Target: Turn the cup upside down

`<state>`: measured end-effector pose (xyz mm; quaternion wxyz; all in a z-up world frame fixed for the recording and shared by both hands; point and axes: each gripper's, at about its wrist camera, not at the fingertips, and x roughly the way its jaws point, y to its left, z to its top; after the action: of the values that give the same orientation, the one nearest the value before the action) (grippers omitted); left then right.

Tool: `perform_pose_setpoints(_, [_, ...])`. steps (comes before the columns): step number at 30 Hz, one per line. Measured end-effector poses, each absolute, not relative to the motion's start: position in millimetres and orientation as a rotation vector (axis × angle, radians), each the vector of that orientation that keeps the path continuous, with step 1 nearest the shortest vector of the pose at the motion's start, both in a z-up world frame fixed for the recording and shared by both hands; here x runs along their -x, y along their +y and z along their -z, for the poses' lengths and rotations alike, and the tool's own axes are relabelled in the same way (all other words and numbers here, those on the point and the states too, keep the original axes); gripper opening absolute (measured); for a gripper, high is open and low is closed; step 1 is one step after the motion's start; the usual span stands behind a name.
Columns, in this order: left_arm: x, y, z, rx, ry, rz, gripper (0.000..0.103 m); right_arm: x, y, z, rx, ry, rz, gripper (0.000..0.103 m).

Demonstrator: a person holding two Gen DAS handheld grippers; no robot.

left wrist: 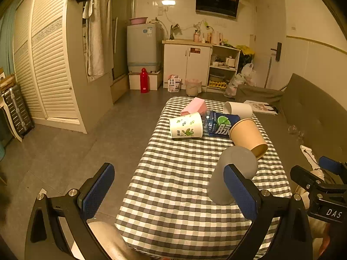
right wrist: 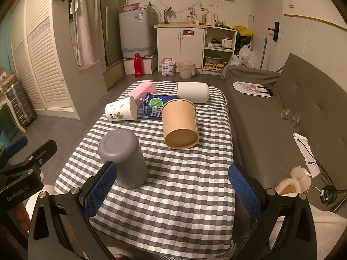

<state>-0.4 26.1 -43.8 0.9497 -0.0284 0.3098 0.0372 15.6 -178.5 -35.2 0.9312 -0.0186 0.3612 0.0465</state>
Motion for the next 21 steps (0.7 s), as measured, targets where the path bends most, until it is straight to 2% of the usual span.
perform_pose_setpoints(21, [-0.1, 27.7, 42.2, 0.051, 0.633, -0.090, 0.103, -15.5, -178.1, 35.8, 0.039, 0.746, -0.095, 0.103])
